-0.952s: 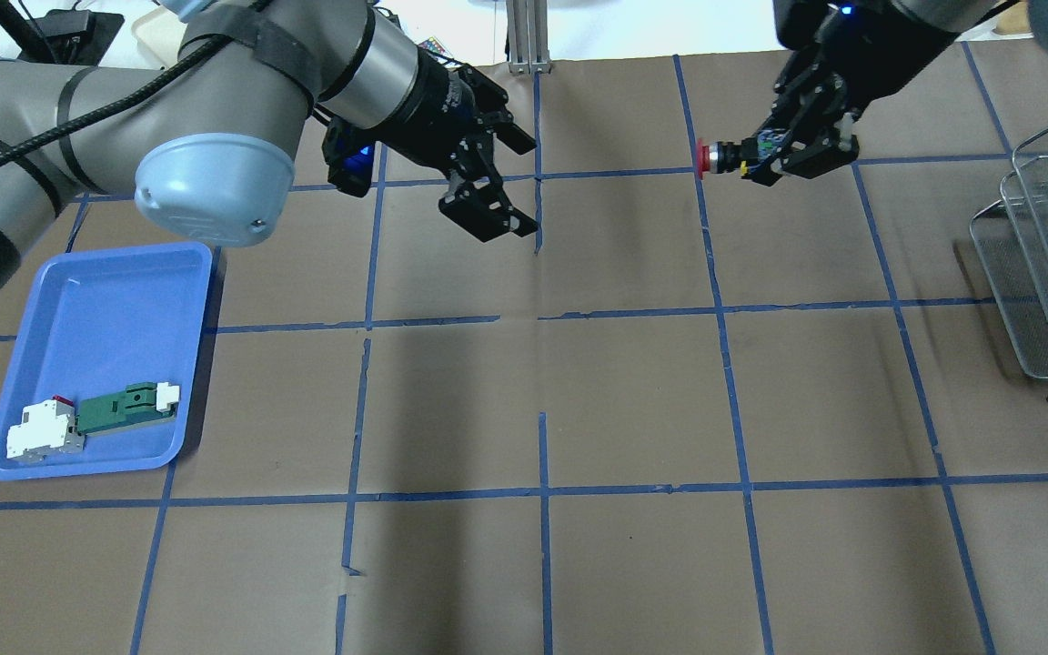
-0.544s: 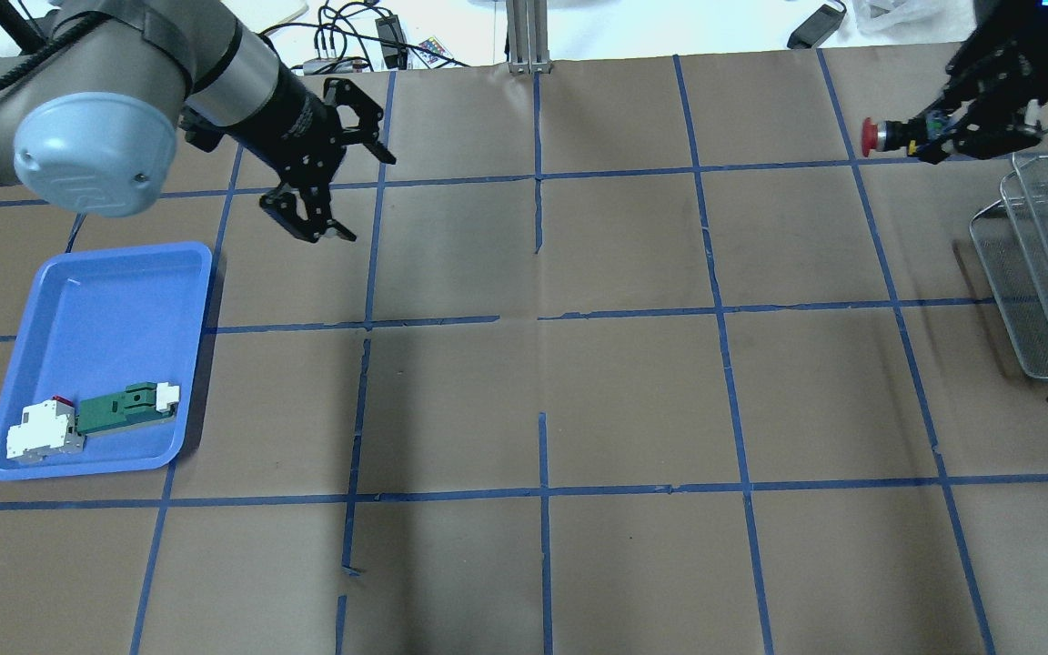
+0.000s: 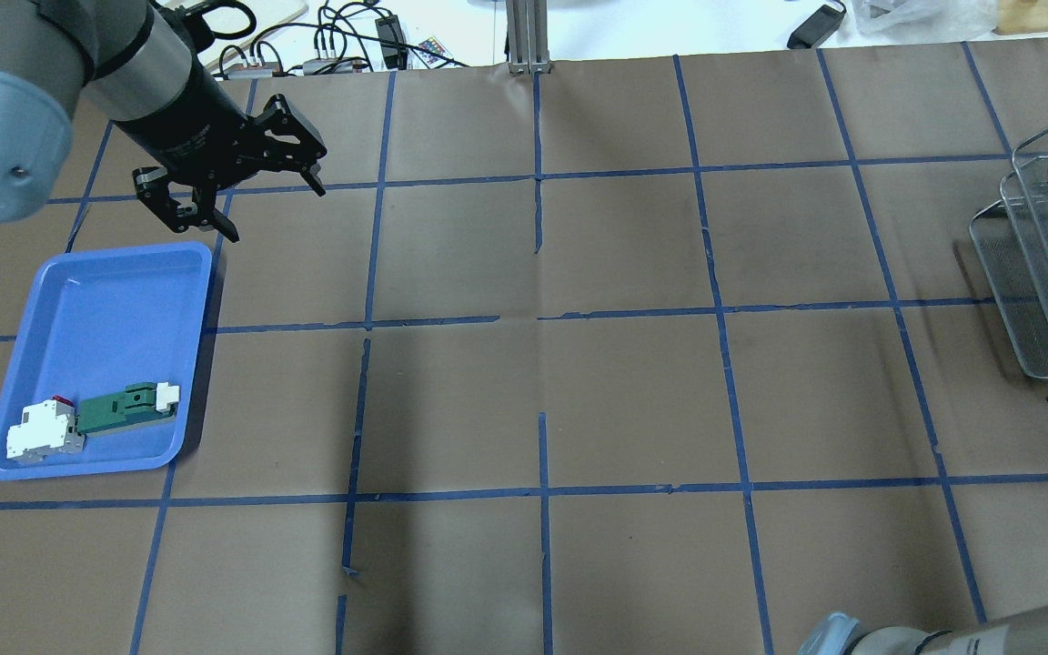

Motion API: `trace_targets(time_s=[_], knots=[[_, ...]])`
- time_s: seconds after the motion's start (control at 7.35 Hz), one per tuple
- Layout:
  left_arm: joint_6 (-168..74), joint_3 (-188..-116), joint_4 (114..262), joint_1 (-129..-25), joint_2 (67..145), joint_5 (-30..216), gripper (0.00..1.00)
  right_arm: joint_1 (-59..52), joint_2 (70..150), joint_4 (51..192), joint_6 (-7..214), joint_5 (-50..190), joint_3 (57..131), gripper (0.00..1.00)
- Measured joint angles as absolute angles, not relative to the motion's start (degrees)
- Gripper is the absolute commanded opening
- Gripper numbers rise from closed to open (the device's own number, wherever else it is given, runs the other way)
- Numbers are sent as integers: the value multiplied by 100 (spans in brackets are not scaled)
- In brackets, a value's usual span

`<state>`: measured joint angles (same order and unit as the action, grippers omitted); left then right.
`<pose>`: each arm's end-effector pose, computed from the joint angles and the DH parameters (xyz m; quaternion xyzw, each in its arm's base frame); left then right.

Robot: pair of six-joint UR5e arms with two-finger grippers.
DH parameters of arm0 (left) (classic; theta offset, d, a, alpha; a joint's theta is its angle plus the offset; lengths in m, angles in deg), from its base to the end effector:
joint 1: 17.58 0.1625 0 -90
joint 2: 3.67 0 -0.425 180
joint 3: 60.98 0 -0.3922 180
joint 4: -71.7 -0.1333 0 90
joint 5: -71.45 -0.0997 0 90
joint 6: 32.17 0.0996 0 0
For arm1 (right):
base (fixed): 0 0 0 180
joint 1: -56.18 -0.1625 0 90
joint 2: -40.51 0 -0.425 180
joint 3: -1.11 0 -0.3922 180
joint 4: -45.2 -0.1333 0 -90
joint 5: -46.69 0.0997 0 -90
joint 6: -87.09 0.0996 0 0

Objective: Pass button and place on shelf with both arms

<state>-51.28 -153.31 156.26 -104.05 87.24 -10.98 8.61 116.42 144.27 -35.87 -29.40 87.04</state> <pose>-0.1153 -0.5098 0.4704 0.1946 -0.9785 0.0100 0.0680 -0.2805 -0.5399 0.4082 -0.6408 0.7581 -0.1191 0.0236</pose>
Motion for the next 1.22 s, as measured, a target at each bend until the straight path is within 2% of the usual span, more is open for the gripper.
trace_targets(time_s=[0.14,0.27,0.41,0.54,0.82,1.22], knots=[[-4925,-15413,15852,-10410,8532,-1103,100,1074,11455,14470,-3705,-2947,8707,0],[-4529,-15493,16015,-10406,8402,-1209,100,1215,11293,14565,-3783,-2970,8714,28],[-3946,-15541,16126,-10403,8325,-1462,100,1277,11192,14695,-3823,-3030,8724,84],[-3489,-15592,16326,-10406,8257,-1734,100,1299,11145,14751,-3817,-3089,8738,100],[-3106,-15624,16694,-10392,8102,-1949,100,1301,11163,14747,-3610,-3133,8766,100],[-2787,-15618,16734,-10332,8015,-1984,100,914,11785,14591,-2417,-3131,8866,100]])
